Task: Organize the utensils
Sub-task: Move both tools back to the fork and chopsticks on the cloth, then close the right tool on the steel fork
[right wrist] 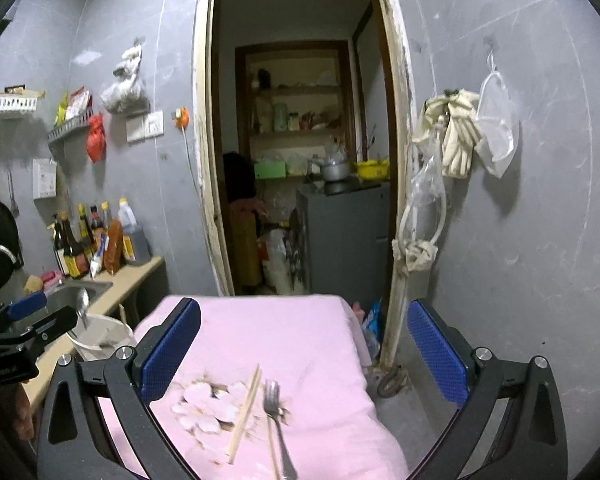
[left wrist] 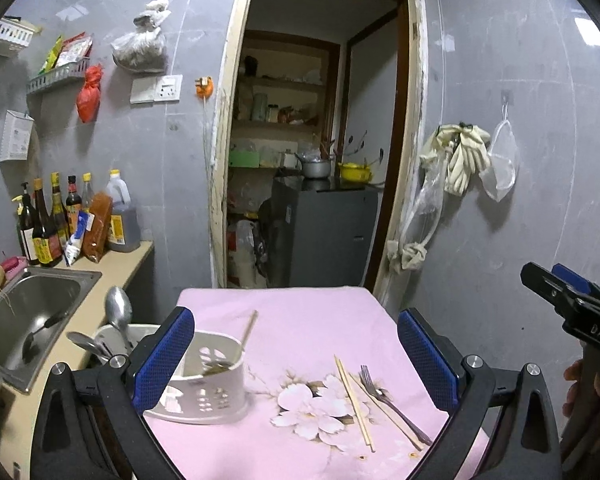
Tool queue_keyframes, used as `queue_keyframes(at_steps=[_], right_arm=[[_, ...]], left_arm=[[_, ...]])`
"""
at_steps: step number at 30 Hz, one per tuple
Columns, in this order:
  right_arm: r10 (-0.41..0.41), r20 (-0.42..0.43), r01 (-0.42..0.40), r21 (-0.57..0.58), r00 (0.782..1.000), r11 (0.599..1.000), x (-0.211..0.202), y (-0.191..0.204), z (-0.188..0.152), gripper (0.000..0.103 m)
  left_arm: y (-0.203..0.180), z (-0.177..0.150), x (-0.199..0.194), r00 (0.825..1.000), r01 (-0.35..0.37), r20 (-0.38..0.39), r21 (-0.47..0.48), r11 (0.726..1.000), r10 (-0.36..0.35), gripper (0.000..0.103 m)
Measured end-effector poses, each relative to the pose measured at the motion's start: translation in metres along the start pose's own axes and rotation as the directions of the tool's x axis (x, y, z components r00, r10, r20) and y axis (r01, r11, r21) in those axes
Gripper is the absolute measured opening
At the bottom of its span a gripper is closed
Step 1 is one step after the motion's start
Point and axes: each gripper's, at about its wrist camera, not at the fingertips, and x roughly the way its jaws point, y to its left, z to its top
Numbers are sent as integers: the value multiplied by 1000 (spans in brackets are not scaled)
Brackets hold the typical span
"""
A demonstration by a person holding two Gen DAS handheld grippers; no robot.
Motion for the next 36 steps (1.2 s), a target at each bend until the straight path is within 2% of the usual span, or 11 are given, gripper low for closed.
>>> queue_keyframes(at_steps=[7, 14, 15, 17, 18, 19, 23, 27, 31, 33, 36], right_arm=[[71, -99, -71, 1, 993, 997, 49, -31, -38, 101], [181, -195, -174, 49, 964, 983, 116, -50, -88, 100], [197, -210, -189, 57, 958, 980, 126, -51, -94, 98], [228, -246, -218, 69, 942, 974, 147, -53, -105, 79], [238, -260, -228, 69, 936, 971, 155, -53, -111, 74], [251, -282, -241, 68, 926, 968, 166, -53, -117, 71], [306, -338, -299, 74, 890, 951, 197, -46, -135, 70], [378, -383, -372, 94, 843, 923, 221, -36, -147, 57], [478, -438, -456, 161, 761, 875, 247, -28, -161, 41], [502, -463, -477, 180, 731, 860, 259, -22, -169, 36], [517, -479, -493, 187, 710, 850, 267, -13, -176, 36]], left_arm=[[-21, -29, 38, 997, -21, -69, -17, 1000, 20, 102], [-39, -65, 89, 986, -15, -168, 6, 1000, 16, 102], [-41, -69, 96, 984, -11, -177, 11, 1000, 13, 102], [-44, -77, 110, 980, -11, -197, 21, 1000, 15, 102], [-45, -82, 119, 978, -8, -209, 27, 1000, 14, 102], [-46, -85, 124, 977, -8, -214, 29, 1000, 14, 102], [-47, -94, 150, 970, -16, -241, 33, 999, 23, 99], [-44, -103, 178, 954, -8, -298, 21, 1000, 14, 81], [-40, -111, 200, 938, 43, -345, -11, 999, -44, 68], [-36, -114, 209, 928, 59, -365, -37, 998, -68, 57], [-33, -117, 217, 920, 53, -387, -43, 998, -66, 51]])
